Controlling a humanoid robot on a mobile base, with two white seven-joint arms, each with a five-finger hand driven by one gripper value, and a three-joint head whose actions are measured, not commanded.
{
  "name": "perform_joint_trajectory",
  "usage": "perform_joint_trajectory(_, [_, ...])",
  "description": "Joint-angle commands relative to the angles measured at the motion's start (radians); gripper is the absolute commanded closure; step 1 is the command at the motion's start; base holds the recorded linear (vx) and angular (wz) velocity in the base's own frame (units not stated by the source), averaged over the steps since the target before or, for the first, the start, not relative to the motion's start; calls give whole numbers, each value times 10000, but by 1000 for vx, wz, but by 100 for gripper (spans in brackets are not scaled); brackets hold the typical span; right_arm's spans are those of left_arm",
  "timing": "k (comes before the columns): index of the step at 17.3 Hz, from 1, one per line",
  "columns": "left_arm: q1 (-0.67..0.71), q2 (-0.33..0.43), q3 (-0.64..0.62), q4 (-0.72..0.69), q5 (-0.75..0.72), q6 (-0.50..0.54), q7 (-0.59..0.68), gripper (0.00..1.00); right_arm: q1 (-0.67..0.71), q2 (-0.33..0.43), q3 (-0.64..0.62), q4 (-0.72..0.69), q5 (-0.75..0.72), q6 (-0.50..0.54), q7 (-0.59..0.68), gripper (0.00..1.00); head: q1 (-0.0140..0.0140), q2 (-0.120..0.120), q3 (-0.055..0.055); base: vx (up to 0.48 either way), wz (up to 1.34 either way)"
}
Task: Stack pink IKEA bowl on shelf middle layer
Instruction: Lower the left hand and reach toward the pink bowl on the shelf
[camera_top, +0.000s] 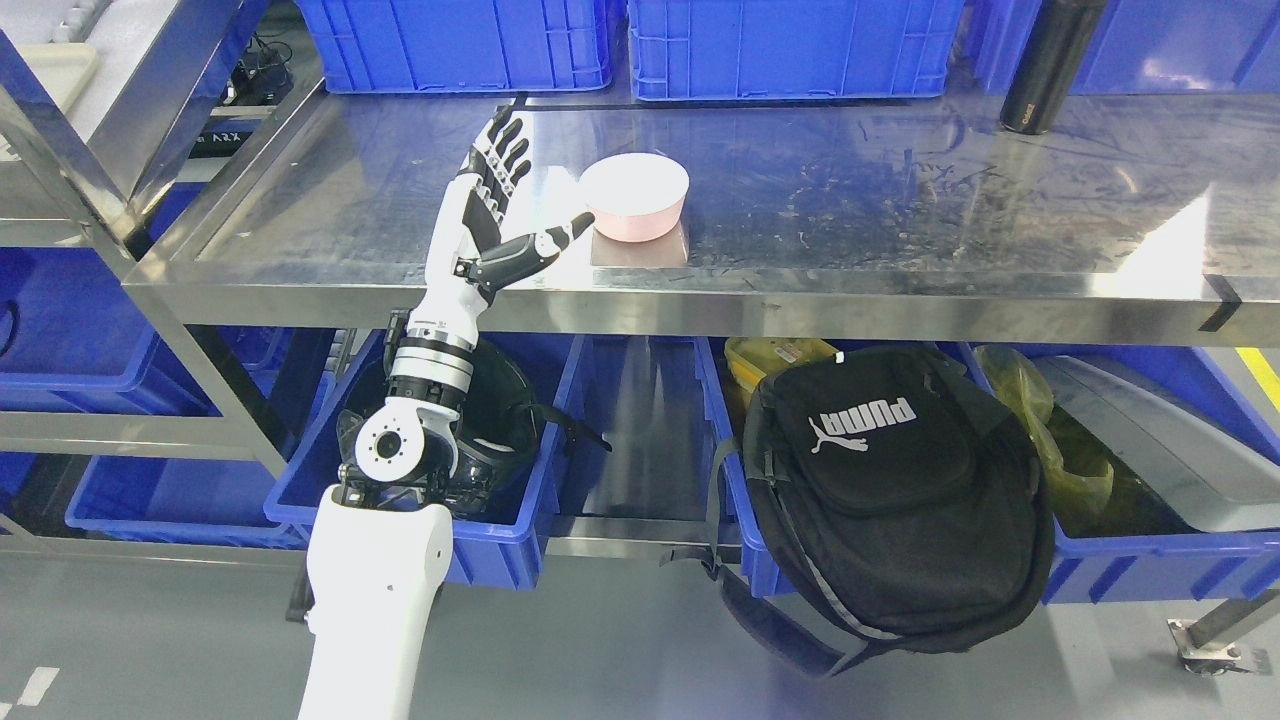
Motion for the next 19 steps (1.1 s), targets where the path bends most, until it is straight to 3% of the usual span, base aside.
perform_joint_trajectory(1, [-91,175,118,269,-14,-53,-10,0,230,-175,0,-175,0,5,1,0,0,0,0,0,0])
perform_joint_trajectory(4, [-551,287,425,162,-288,-84,-40,0,230,-175,0,-175,0,5,1,0,0,0,0,0,0])
perform_joint_trajectory(7, [-1027,2112,303,146,-1803,23,-681,0,230,-175,0,-175,0,5,1,0,0,0,0,0,0])
perform_joint_trajectory(13, [-1870,3618,-1166,-512,-6096,591,-2614,2,230,-175,0,-175,0,5,1,0,0,0,0,0,0])
perform_joint_trajectory(16, [-2560,3667,-1629,-544,-8032,592,-5003,2,230,-175,0,-175,0,5,1,0,0,0,0,0,0])
perform_joint_trajectory(19, [-3602,3620,-2363,-544,-8497,668,-5577,2,230,-175,0,-175,0,5,1,0,0,0,0,0,0])
